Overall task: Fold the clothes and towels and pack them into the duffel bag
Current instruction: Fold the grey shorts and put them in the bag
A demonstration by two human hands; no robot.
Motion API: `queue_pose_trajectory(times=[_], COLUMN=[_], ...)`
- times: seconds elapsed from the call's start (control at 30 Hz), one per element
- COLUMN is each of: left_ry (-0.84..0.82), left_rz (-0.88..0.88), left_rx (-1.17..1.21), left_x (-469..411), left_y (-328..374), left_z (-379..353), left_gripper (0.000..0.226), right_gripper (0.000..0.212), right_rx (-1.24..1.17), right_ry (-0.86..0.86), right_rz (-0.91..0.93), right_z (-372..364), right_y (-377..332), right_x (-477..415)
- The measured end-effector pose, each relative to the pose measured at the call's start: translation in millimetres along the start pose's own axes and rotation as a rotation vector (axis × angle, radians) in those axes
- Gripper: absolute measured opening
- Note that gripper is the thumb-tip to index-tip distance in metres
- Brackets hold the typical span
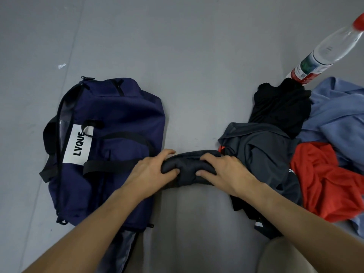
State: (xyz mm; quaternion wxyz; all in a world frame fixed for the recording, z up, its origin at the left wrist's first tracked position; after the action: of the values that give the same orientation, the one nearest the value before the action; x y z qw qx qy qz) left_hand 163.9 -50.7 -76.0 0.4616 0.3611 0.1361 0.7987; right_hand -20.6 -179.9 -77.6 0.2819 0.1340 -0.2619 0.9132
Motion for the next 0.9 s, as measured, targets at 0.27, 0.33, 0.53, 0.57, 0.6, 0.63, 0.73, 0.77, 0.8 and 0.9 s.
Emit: queue_pose_trajectory(times=[0.27, 0.33, 0.53, 0.57, 0.6, 0.63, 0.73, 0.77, 0.8, 0.9], left_ry=[0.585, 0.487, 0.196, 0.187, 0.182, 0.176, 0.19, 0.237, 0.299, 0.438], left_rz=[-0.371, -0.401, -0.234, -0.263, -0.297, -0.324, -0.297, -0.246, -0.168, 0.076], left_rx=[-0.4, -0.413, -0.561, -0.588, -0.62, -0.648, -0.643, -0.598, -0.513, -0.067], left_x=[15, 20, 6, 0, -6, -12, -22, -20, -14, 14], left_y=[38, 36, -4, -5, -3, 0, 12, 16, 21, 33], left_z=[-2, -21, -52, -50, -47, -42, -26, -21, -17, -20], left_gripper=[0.033, 0.039, 0.068, 0.07, 0.07, 0.071, 0.081, 0.083, 0.082, 0.071], right_gripper=[0.079, 0.088, 0.06, 0.061, 0.063, 0.064, 0.068, 0.069, 0.069, 0.06], right_rx=[0.28, 0.289, 0.188, 0.193, 0.205, 0.21, 0.173, 0.155, 0.136, 0.011], right_ry=[0.244, 0.22, 0.062, 0.082, 0.103, 0.108, 0.112, 0.117, 0.119, 0.179], right_rz=[0.242, 0.295, 0.189, 0.169, 0.153, 0.123, 0.017, -0.004, -0.016, -0.02], right_z=[-2, -7, -43, -46, -49, -52, -62, -63, -65, -58], right_y=[-11, -14, 4, 5, 4, 2, -9, -15, -22, -31], right_x=[-32, -37, -18, -12, -5, 0, 17, 24, 31, 40])
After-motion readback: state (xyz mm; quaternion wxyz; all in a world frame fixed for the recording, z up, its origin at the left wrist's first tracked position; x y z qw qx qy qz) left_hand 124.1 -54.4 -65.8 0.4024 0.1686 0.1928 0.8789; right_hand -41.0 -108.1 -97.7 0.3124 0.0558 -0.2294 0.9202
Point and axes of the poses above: each hand's wrist, its own x-axis away from the middle knuckle, its own z-axis out of the back of the hand, y = z × x, the point moved 5 cm from there along -x, towards the middle knuckle, and after that the axes turned 4 degrees about x, right-handed, at the moved point
